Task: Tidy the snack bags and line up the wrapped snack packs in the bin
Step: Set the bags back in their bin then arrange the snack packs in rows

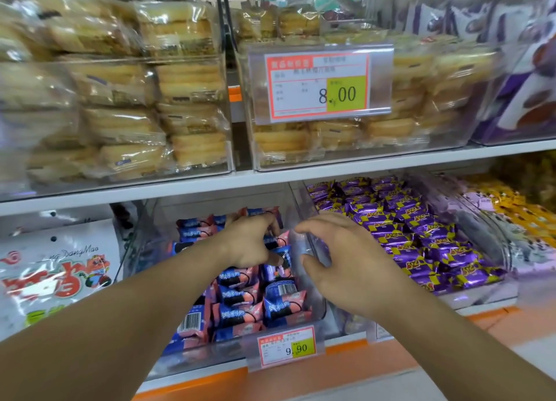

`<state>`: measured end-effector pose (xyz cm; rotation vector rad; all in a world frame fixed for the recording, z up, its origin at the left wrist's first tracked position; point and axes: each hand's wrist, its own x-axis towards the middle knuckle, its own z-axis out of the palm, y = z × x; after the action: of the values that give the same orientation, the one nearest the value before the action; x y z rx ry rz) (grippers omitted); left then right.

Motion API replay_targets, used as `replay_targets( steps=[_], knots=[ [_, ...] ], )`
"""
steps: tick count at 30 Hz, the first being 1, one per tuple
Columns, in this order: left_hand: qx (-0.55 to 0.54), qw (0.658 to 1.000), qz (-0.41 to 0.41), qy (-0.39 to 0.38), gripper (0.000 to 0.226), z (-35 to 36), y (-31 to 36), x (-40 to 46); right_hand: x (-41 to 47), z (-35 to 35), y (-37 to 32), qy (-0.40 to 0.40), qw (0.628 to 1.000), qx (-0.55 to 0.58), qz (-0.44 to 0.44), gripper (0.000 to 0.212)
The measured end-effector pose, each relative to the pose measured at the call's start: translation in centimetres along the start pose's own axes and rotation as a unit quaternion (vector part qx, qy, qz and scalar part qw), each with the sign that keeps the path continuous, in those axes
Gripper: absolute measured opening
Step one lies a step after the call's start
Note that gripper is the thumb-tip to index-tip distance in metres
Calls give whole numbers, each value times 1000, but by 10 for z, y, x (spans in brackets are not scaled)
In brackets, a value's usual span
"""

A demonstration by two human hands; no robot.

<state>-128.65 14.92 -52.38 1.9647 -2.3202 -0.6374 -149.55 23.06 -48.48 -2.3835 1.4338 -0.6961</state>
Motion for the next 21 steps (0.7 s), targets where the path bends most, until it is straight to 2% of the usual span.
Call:
replay_targets(
  steps=[5, 10, 13, 15, 18, 21],
  knots=[
    [-20, 999, 1, -25, 82, -2, 0, -5, 0, -2, -5, 4, 1000, -3, 6, 37],
    [-97, 993, 20, 58, 61, -11, 3, -19, 0, -1, -4, -6, 1000, -5, 20, 40],
    [-132, 985, 3, 113, 62, -24, 3, -39, 1, 0, -8, -7, 999, -1, 43, 52],
    [-169, 974, 13, 152, 56, -31, 4, -59, 2, 1, -12, 18, 1000, -1, 21, 57],
    [-306, 937, 20, 169, 44, -35, 8, -93, 3, 2, -25, 35, 999, 11, 5, 60],
    [-420, 896, 12, 143, 39, -38, 12, -125, 2, 0, -43, 33, 999, 41, 12, 45]
  ],
)
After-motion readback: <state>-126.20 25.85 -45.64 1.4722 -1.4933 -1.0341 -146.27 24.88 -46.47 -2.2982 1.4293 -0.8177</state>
